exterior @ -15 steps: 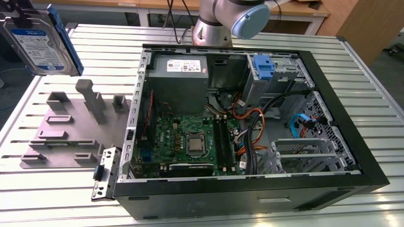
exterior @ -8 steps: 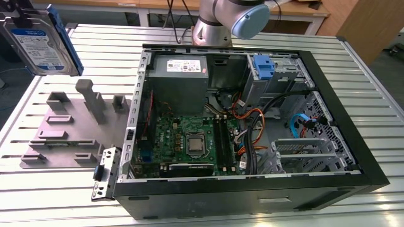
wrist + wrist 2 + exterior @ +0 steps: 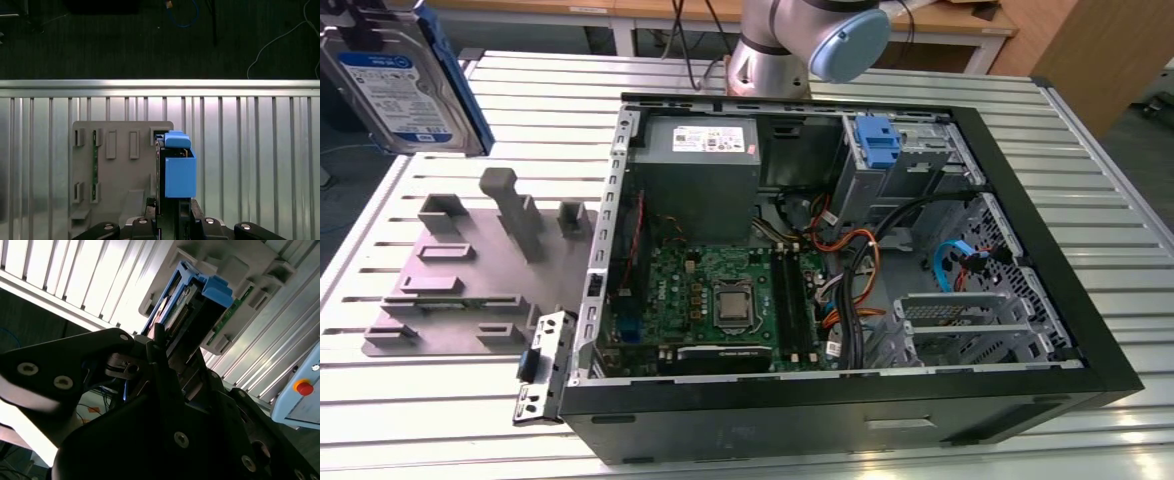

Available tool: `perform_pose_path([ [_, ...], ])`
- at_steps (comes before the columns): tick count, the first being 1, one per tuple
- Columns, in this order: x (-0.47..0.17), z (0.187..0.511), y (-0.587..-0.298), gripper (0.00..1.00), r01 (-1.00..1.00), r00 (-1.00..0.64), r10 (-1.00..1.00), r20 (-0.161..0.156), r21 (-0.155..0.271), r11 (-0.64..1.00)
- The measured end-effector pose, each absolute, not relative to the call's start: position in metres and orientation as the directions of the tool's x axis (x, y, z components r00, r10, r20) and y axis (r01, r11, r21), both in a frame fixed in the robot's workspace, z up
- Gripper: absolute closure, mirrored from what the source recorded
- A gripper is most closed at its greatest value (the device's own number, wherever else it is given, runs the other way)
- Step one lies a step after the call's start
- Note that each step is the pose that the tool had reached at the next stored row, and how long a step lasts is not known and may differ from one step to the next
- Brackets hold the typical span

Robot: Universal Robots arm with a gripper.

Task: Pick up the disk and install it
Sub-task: 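Pick up the disk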

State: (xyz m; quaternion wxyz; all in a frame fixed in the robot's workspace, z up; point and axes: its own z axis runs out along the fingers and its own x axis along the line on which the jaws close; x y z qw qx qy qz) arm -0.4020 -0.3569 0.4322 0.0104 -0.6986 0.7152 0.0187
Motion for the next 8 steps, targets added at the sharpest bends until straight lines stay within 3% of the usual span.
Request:
perform_pose_path([
  [8,-0.4021,0.4432,-0.3569,0.65,-1.0,-0.024,-0.999,-0.041,0.012,0.023],
])
